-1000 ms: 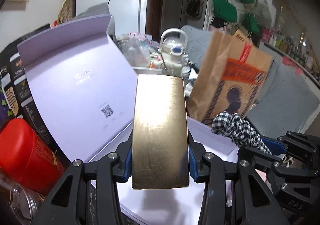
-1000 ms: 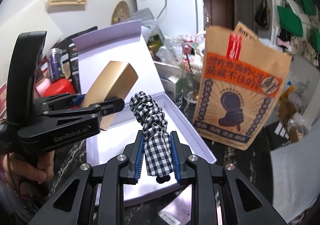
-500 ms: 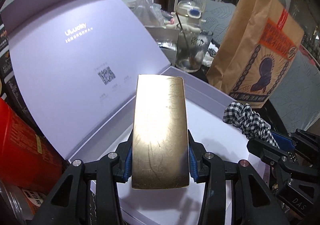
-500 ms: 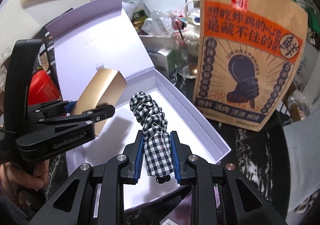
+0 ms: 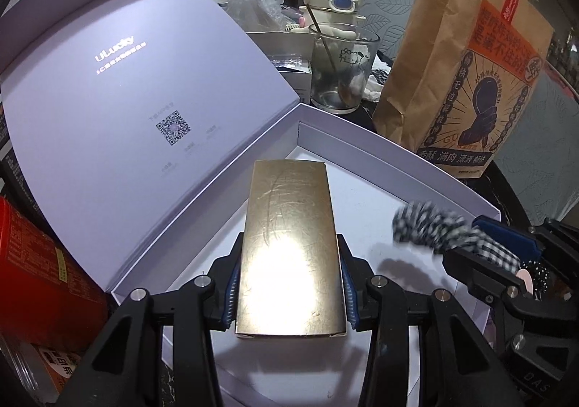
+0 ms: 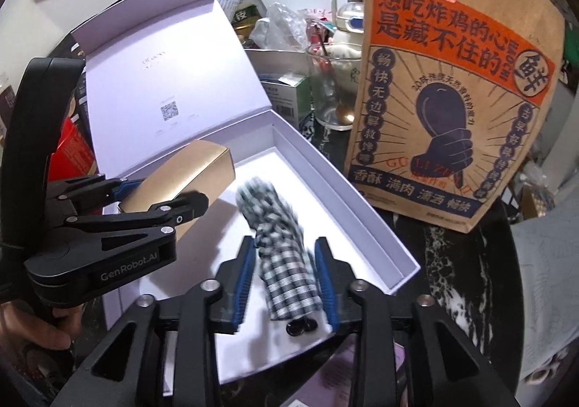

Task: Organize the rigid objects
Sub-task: 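Open the left tool dropping the gold case while the right tool releases the scrunchie, then withdraw both tools from the box back toward the remaining items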

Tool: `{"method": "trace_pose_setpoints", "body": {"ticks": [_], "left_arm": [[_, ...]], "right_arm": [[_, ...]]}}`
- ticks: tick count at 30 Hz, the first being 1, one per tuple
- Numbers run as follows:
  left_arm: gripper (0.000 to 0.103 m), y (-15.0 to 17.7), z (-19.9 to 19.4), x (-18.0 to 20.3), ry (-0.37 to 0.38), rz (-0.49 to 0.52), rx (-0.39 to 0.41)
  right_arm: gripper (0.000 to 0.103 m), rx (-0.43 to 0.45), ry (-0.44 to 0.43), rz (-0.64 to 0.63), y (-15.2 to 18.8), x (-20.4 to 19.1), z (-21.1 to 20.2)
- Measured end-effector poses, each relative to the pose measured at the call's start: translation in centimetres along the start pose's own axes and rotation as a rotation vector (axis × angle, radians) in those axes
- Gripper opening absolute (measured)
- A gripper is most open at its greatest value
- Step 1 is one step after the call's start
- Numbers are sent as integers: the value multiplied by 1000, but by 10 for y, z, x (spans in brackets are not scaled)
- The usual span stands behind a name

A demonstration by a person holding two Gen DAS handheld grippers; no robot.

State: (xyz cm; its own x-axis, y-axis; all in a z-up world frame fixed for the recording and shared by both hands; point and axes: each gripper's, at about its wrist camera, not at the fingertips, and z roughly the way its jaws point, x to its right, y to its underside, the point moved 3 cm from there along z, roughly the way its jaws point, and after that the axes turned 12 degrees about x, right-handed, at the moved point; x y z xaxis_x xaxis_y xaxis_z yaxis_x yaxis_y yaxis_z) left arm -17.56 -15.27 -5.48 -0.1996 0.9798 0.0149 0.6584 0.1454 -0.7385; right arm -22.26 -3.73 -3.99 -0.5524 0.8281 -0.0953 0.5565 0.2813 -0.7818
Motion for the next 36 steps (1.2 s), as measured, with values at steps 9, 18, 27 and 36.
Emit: {"method": "trace_pose_setpoints", "body": {"ticks": [9, 18, 27, 36], "left_arm": [[56, -5, -1, -1, -22, -19, -21], [82, -8, -12, -2, -43, -25, 3], [82, -18, -38, 8, -17, -14, 55], [82, -25, -73, 18, -1, 5, 112]], "right_arm": [[56, -3, 65, 21, 0, 10, -14], [56, -2, 92, 35, 2, 15, -31], [56, 28, 104, 47, 1, 16, -53], [63, 111, 135, 19, -8, 13, -92]]}}
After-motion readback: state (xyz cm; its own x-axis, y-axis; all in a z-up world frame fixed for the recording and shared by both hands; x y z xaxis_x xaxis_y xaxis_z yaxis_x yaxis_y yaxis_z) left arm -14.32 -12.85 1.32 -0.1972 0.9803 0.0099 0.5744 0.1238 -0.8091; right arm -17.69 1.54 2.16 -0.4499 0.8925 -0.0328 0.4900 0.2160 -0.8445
